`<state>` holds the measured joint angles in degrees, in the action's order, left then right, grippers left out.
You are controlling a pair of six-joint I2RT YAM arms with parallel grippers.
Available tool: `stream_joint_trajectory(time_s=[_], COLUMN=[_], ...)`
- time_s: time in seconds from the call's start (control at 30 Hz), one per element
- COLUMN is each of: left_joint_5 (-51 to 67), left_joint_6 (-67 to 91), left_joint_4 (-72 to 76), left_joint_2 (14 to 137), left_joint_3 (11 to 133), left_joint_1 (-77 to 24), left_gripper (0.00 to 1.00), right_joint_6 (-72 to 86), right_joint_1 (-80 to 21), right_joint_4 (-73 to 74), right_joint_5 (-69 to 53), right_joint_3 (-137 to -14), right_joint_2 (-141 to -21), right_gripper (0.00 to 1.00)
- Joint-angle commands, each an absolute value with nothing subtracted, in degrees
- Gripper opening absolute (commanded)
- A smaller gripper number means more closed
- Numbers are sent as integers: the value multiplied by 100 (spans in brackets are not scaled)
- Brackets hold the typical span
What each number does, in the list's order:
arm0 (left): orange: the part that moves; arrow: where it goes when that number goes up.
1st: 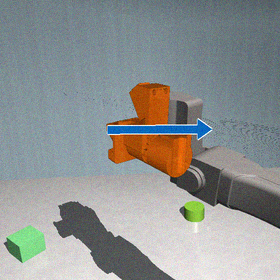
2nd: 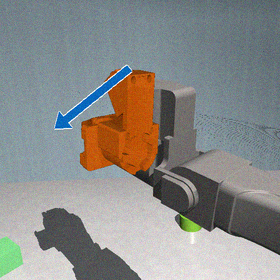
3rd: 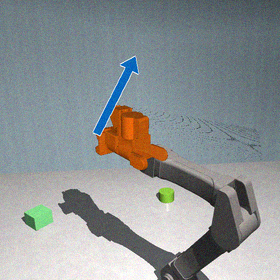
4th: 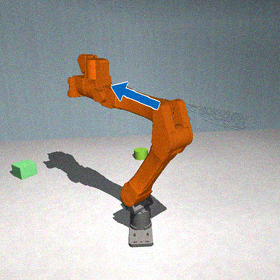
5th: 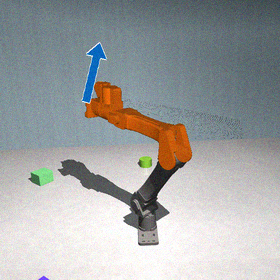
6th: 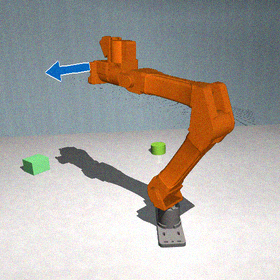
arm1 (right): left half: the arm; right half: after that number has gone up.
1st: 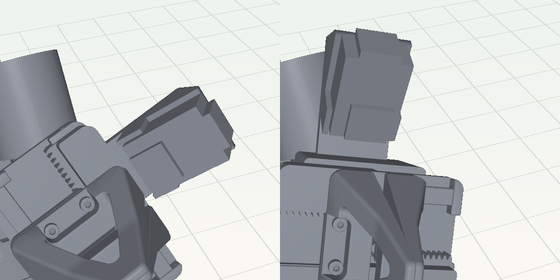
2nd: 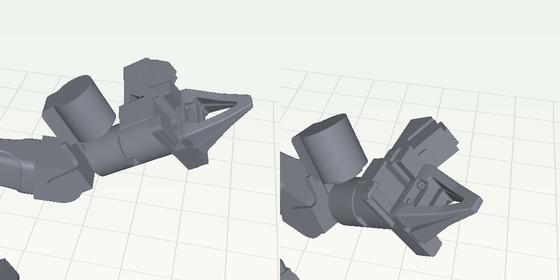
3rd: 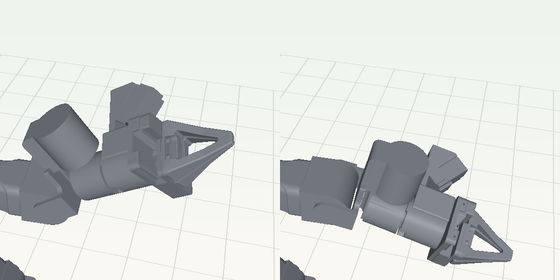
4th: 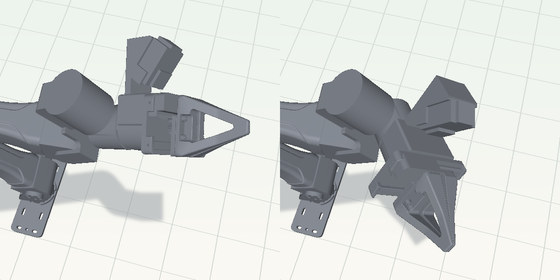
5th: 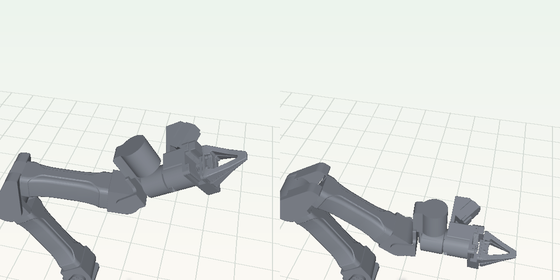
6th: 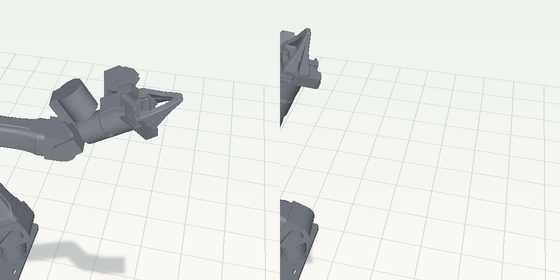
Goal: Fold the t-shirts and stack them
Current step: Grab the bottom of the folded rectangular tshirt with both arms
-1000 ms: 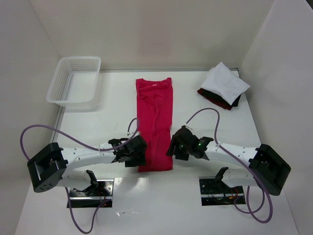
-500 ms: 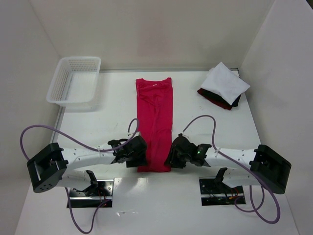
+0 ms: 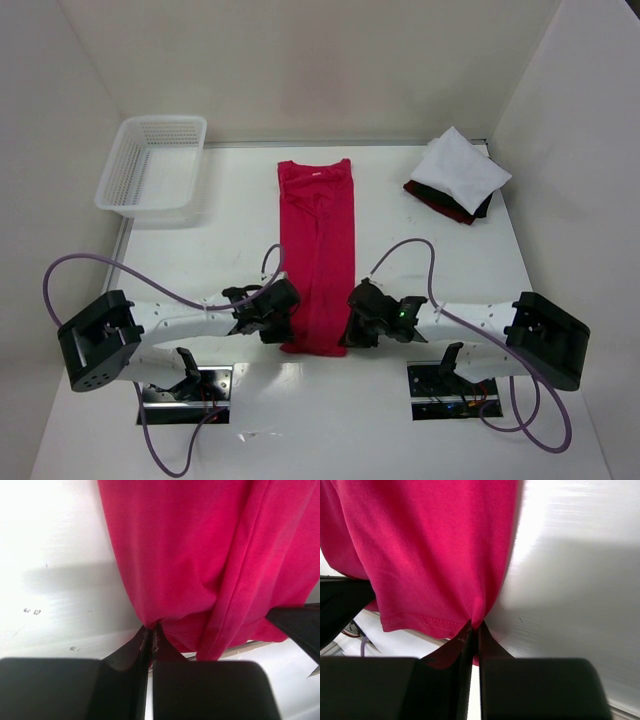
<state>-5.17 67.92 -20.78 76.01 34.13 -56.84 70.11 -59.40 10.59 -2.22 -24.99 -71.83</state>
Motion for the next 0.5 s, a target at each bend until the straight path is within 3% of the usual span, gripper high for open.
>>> stream_joint_trajectory(time_s=[0.0,0.13,0.47], left_joint_5=[-466,-220,-1018], left_joint_6=[6838,6768,6768], left_joint_4=[-2417,-2487,-3242], left_joint_2=[7462,7462,7409], left_joint_3=[3226,3226,4033], left_joint_1=[-5704,-5765,-6003], left_gripper=[1,0,0], right_joint_6=[7146,7198,7120], right_joint_1=[-6021,-6021,-6021], right_joint_4=[1424,1582,2012], right_joint_5=[-97,-97,316], right_joint_3=[-2382,-2382,-2680], right_joint_2=[-6996,-6777,-6284], right_gripper=[8,0,0])
